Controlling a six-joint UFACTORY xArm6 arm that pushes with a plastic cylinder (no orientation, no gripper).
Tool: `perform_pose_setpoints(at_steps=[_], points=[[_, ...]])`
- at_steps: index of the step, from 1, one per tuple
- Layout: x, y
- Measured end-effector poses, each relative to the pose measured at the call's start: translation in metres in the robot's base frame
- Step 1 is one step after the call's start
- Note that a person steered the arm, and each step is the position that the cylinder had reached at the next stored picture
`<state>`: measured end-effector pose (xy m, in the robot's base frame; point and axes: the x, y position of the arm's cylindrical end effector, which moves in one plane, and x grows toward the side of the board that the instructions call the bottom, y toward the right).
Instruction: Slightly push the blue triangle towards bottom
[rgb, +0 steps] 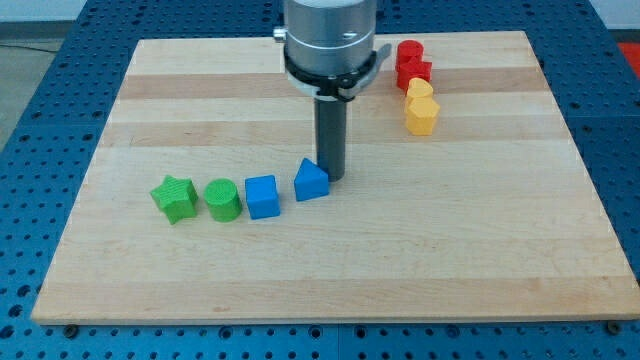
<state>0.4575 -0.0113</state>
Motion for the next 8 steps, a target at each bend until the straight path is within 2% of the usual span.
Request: perform_pose_setpoints(at_steps=[3, 5, 6, 8], points=[[0.013, -0.01], [-0.019, -0.031], [-0.019, -0.057], [-0.006, -0.059]])
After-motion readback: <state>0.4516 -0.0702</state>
